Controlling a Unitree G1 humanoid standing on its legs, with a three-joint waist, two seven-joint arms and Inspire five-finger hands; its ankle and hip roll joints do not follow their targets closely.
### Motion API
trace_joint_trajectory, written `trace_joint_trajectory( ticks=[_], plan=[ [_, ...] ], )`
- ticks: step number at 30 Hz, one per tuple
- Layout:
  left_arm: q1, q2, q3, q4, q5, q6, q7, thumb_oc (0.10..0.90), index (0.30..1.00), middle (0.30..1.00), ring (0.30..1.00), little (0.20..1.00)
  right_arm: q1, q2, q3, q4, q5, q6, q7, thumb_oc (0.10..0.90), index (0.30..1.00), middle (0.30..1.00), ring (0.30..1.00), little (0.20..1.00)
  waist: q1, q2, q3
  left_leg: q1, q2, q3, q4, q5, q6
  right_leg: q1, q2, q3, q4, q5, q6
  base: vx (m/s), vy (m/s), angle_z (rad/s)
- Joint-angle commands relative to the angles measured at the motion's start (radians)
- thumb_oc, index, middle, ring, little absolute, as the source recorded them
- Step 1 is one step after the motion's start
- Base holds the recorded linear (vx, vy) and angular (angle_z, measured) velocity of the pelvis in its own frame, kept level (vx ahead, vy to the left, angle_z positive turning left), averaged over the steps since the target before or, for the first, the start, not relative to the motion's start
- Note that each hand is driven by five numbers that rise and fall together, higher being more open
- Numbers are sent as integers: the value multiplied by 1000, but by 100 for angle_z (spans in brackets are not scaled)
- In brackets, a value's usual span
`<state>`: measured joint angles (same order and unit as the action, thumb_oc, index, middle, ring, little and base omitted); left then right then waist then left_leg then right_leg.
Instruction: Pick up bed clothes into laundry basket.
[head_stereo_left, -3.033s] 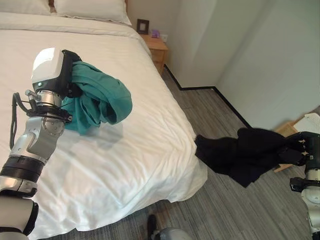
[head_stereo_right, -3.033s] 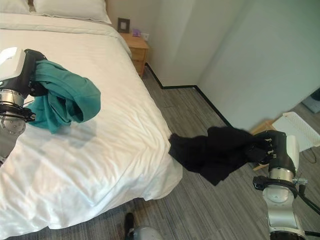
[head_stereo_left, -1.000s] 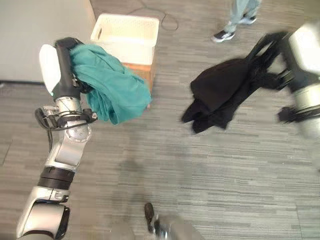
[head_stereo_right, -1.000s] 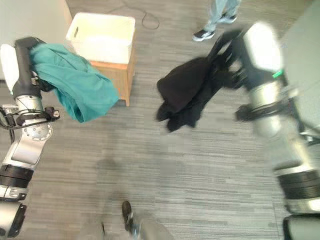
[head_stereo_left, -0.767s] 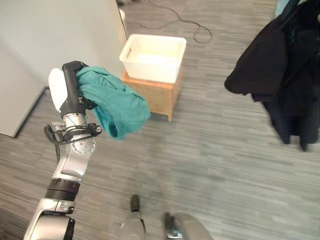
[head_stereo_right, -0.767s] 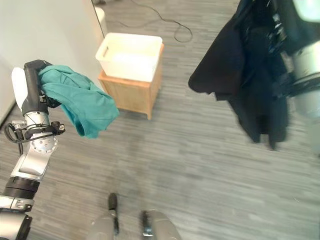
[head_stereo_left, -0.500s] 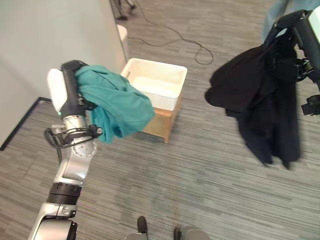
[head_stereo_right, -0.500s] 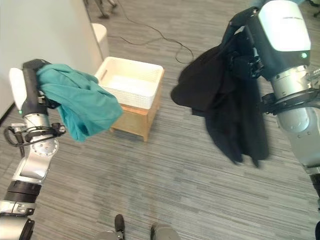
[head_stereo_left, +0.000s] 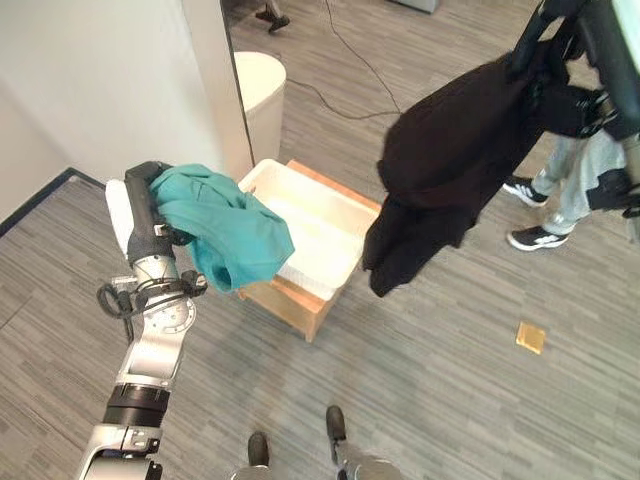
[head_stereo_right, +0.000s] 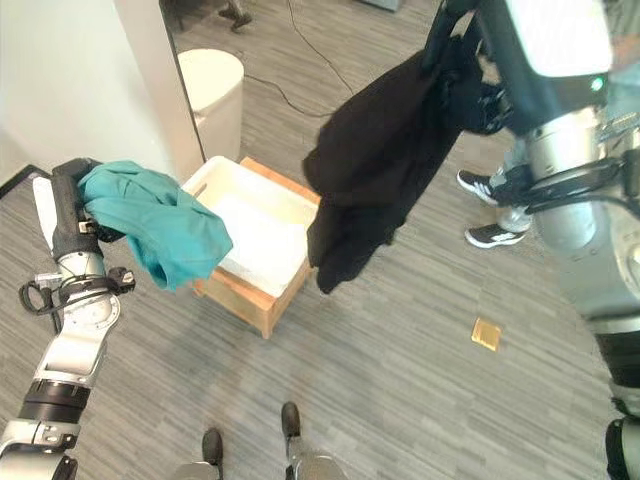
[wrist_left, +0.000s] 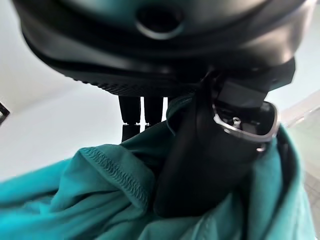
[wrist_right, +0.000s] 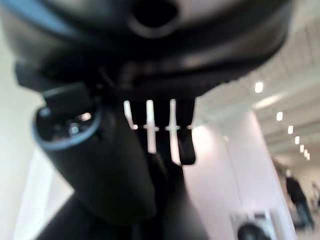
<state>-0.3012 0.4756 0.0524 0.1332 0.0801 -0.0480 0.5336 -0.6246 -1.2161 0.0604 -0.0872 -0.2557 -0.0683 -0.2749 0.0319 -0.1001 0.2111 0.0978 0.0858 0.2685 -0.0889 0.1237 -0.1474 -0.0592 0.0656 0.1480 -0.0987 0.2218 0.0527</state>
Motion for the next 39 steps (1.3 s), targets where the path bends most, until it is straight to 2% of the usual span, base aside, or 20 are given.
trace_joint_trajectory(
  ticks=[1,5,10,15,17,24,28,30,34,36,37,38,39],
  plan=[
    [-47,87,-45,-112,41,-141,33,400,300,300,300,300,-132,-115,-43,44,40,-14,-97,400,300,300,300,300,42,-11,-208,-8,-52,-18,2,-169,26,28,-106,-63,100,-225,172,66,-21,11],
    [10,87,1,-157,26,-166,26,400,300,300,300,300,-242,-185,61,129,82,-6,-85,400,300,300,300,300,63,-16,-209,-6,-47,-27,2,-167,20,44,-110,-84,87,-228,169,57,-32,-10],
    [150,70,91,-168,15,-179,20,400,300,300,300,300,-218,-239,35,153,116,-7,-73,400,300,300,300,300,81,-19,-216,-9,-43,-35,2,-166,14,55,-114,-99,74,-230,166,39,-24,13],
    [184,85,101,-88,11,-166,10,400,300,300,300,300,-192,-271,49,187,148,-5,-35,400,300,300,300,300,94,-31,-217,-8,-38,-41,2,-163,9,62,-116,-110,68,-235,161,34,-26,27],
    [188,109,89,-27,3,-158,-1,400,300,300,300,300,-204,-294,101,256,155,7,-5,400,300,300,300,300,108,-43,-212,-6,-35,-45,2,-160,6,66,-117,-116,67,-236,160,42,-17,11],
    [213,143,88,64,-25,-161,-32,400,300,300,300,300,-340,-287,275,464,173,23,19,400,300,300,300,300,127,-51,-202,-17,-33,-58,2,-149,1,67,-120,-125,66,-240,159,54,6,4],
    [238,130,71,107,-51,-168,-62,400,300,300,300,300,-418,-276,348,562,180,31,19,400,300,300,300,300,141,-53,-195,-30,-33,-69,2,-144,4,63,-125,-134,75,-251,160,64,17,12],
    [253,117,64,116,-65,-167,-74,400,300,300,300,300,-425,-270,354,595,194,31,16,400,300,300,300,300,146,-48,-182,-36,-32,-78,2,-143,11,40,-128,-139,129,-257,159,-18,6,14],
    [282,104,40,123,-78,-168,-87,400,300,300,300,300,-514,-234,423,634,191,32,8,400,300,300,300,300,151,-36,-119,-56,-26,-85,2,-136,27,-122,-129,-115,347,-226,178,-96,30,10],
    [279,87,21,146,-79,-174,-88,400,300,300,300,300,-570,-232,477,644,198,27,13,400,300,300,300,300,149,-34,-120,-55,-26,-85,2,-134,18,-117,-102,-99,318,-246,163,131,-35,-4],
    [268,87,3,149,-88,-181,-96,400,300,300,300,300,-588,-265,493,648,210,19,17,400,300,300,300,300,138,-55,-121,-56,-34,-93,2,-131,7,-90,-58,-70,235,-263,161,167,-56,-1],
    [267,86,2,150,-89,-181,-96,400,300,300,300,300,-594,-266,499,649,211,18,17,400,300,300,300,300,138,-53,-120,-54,-33,-94,2,-132,6,-84,-57,-71,227,-260,160,203,-126,19],
    [267,93,-11,139,-92,-191,-105,400,300,300,300,300,-634,-306,529,645,220,11,18,400,300,300,300,300,123,-81,-122,-64,-39,-102,2,-141,-1,-50,-12,-58,97,-248,151,116,-84,20]
  ],
)
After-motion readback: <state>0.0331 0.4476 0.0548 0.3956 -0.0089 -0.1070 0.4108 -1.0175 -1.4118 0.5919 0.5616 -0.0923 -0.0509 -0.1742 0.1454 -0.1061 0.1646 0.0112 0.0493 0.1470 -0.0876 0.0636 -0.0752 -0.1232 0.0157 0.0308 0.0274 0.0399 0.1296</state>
